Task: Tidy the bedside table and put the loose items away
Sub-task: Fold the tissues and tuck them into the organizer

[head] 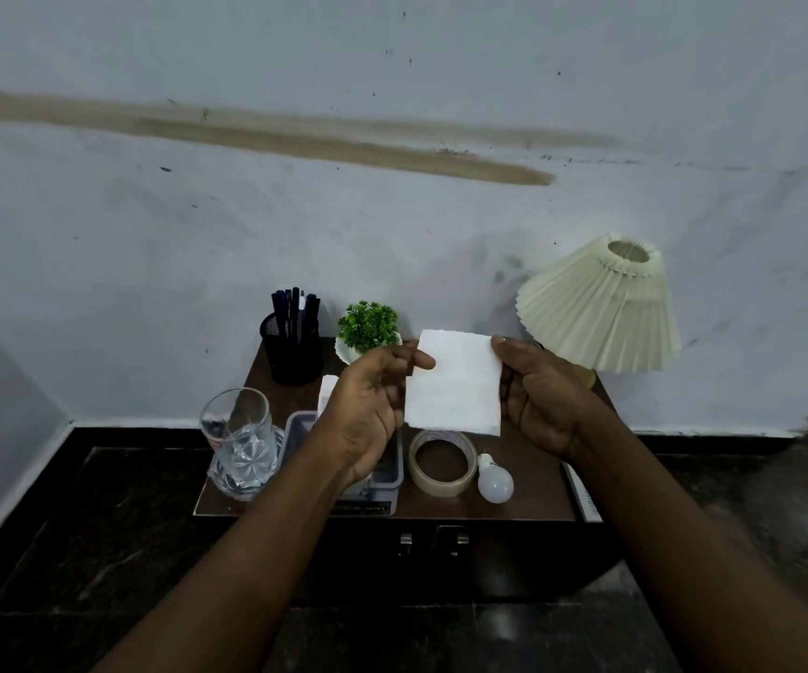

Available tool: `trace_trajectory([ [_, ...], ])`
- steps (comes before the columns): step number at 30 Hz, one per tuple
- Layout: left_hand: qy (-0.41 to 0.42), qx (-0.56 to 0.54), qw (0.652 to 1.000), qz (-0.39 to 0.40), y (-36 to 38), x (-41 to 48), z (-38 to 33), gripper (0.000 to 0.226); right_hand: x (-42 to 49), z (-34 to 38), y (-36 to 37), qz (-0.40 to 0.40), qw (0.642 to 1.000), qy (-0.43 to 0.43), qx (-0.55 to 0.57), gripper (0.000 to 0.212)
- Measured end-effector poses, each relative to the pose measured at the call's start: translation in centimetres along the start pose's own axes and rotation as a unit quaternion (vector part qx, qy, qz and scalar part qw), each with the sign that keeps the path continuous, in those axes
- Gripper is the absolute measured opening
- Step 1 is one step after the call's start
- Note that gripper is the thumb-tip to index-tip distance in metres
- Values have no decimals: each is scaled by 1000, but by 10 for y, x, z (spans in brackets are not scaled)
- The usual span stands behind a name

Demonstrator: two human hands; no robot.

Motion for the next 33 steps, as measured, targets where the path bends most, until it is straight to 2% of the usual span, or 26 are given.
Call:
trace_trajectory([
  [4, -11, 31, 998, -61, -9, 4, 7, 16, 0, 4, 3, 4, 1000, -13, 24, 41],
  [7, -26, 55, 995, -85, -13, 7, 13, 32, 0, 4, 6, 11, 999, -16, 29, 42],
  [12, -17, 99, 992, -78, -14, 8, 14, 30, -4, 3, 9, 43, 999, 0, 17, 43],
  [15, -13, 100, 991, -90, -18, 8, 13, 31, -8, 2, 16, 103, 994, 13, -35, 38],
  [18, -14, 108, 990, -94, -20, 8, 12, 36, -10, 4, 19, 134, 987, -8, -89, 47],
  [20, -17, 100, 991, -87, -19, 9, 13, 33, -9, 6, 18, 130, 986, -25, -103, 51],
  [23, -33, 60, 995, -77, -17, 8, 14, 7, -8, 8, 17, 118, 987, -35, -100, 50],
  [24, -33, 56, 995, -79, -18, 8, 14, 4, -8, 8, 16, 114, 988, -33, -95, 48],
  [29, -14, 92, 991, -93, -21, 7, 11, 15, -7, 4, 16, 85, 994, -18, -66, 32],
  [33, -10, 88, 991, -99, -23, 7, 10, 16, -5, 5, 14, 73, 993, -23, -87, 40],
])
Point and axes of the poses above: each hand's wrist, its own x-axis towards the middle knuckle, its own y-axis out of the palm, z = x × y, the point moved 10 cm from there along x, towards the middle knuckle, and after that the axes turned 7 degrees about x, right-handed, at the moved point
